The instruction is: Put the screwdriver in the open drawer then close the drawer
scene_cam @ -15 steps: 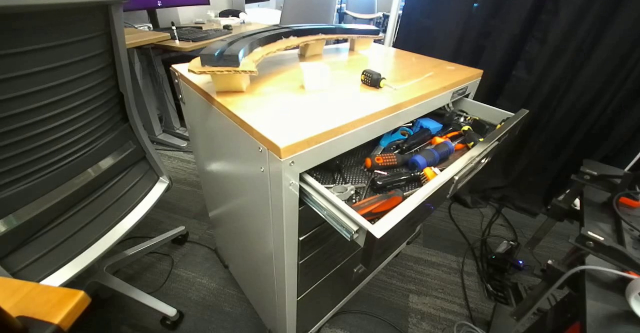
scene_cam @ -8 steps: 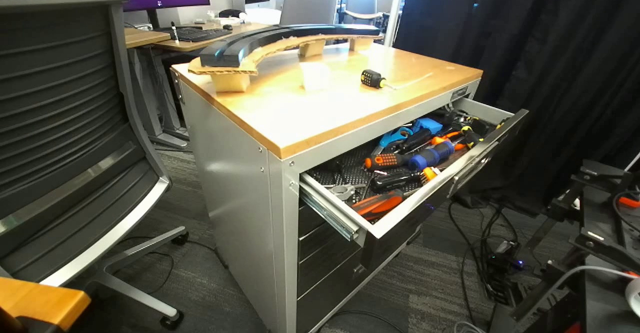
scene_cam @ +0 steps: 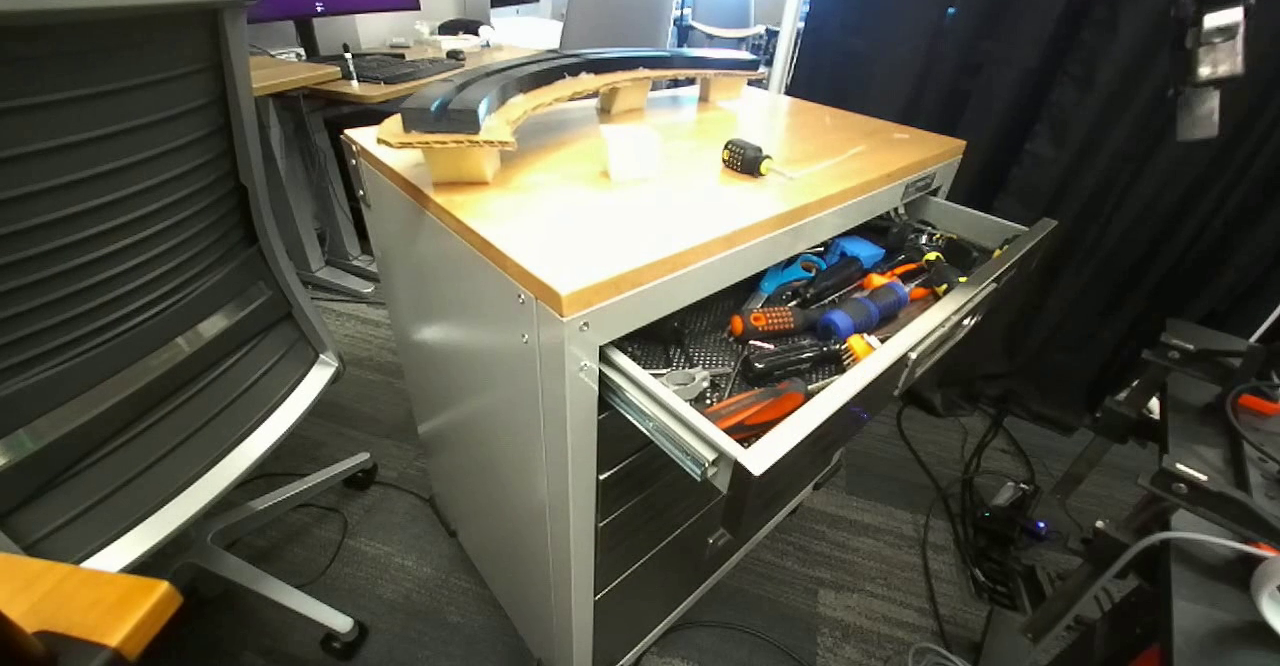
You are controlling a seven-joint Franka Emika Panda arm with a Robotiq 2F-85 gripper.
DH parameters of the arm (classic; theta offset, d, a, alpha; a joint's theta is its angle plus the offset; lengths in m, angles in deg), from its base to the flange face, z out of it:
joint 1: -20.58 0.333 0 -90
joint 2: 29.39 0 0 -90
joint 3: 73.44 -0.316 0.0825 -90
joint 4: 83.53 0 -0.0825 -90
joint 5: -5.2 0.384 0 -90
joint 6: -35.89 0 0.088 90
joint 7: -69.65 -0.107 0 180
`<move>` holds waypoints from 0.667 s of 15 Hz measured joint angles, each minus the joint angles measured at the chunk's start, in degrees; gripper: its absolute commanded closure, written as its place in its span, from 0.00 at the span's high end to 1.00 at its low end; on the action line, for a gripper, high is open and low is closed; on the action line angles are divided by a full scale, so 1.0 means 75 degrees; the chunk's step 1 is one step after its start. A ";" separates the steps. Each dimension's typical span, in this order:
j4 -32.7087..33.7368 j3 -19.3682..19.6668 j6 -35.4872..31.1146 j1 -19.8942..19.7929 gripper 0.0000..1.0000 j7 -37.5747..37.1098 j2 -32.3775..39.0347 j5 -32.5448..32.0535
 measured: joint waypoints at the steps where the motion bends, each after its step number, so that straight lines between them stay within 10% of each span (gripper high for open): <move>1: -0.0372 -0.0098 -0.0482 0.0089 1.00 0.0020 -0.0165 0.0397; 10: -0.1317 -0.0370 -0.1591 0.0402 1.00 0.0111 -0.0728 0.1027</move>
